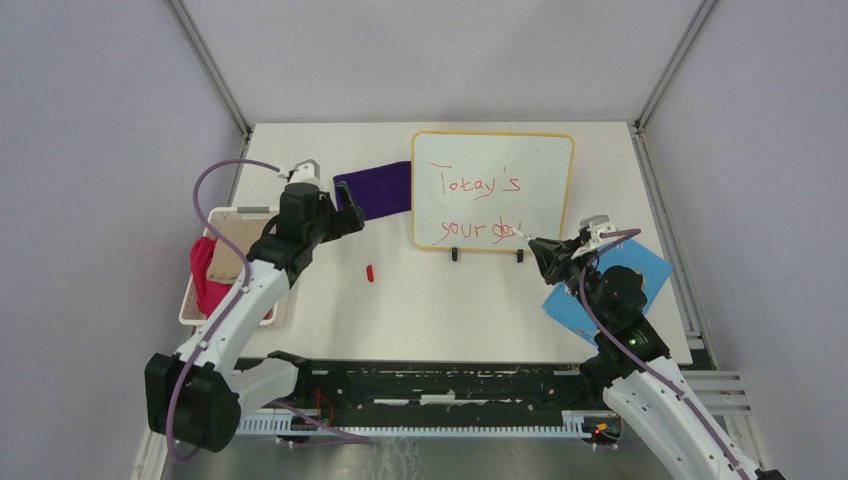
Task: Write a sentence on the whiteboard
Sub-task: Write a sentence on the whiteboard, then close the whiteboard marker at the center of the board.
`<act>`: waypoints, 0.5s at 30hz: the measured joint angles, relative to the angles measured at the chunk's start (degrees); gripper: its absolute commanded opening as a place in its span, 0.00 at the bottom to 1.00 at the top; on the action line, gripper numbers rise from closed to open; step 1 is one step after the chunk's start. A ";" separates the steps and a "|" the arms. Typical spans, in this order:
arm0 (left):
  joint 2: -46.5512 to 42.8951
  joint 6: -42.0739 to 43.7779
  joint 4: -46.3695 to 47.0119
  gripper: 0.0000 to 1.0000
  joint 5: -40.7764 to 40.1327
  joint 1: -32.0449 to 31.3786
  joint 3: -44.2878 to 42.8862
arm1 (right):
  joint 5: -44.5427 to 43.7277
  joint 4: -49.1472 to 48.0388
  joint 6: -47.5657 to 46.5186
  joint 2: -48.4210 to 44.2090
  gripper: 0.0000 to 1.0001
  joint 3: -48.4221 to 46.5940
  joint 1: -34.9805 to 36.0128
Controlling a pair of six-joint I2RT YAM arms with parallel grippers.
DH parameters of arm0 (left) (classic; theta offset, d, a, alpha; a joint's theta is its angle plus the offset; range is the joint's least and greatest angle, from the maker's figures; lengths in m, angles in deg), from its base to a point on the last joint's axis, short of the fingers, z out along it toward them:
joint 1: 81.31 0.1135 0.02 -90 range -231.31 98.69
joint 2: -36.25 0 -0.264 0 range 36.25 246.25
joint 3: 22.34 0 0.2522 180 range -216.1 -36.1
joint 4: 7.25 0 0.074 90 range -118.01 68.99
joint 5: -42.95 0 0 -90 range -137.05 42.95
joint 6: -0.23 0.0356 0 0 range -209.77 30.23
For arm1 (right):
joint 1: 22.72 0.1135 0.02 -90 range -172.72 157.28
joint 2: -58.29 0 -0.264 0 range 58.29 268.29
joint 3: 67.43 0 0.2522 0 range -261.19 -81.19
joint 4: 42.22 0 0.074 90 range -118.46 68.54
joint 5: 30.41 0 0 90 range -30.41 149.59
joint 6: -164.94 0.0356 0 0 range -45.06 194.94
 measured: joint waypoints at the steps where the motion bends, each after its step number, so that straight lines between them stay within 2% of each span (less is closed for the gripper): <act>1: 0.94 -0.02 -1.31 1.00 0.13 -1.01 0.00 | 0.04 0.00 0.00 0.26 0.00 0.00 0.28; 9: 6.62 -2.82 -7.32 0.97 -1.05 -7.91 0.22 | 0.04 -0.39 -0.20 0.46 0.00 0.02 1.42; 15: 13.29 -5.25 -8.28 0.85 -3.50 -8.41 0.24 | 0.17 0.09 -0.26 -0.70 0.00 0.28 1.49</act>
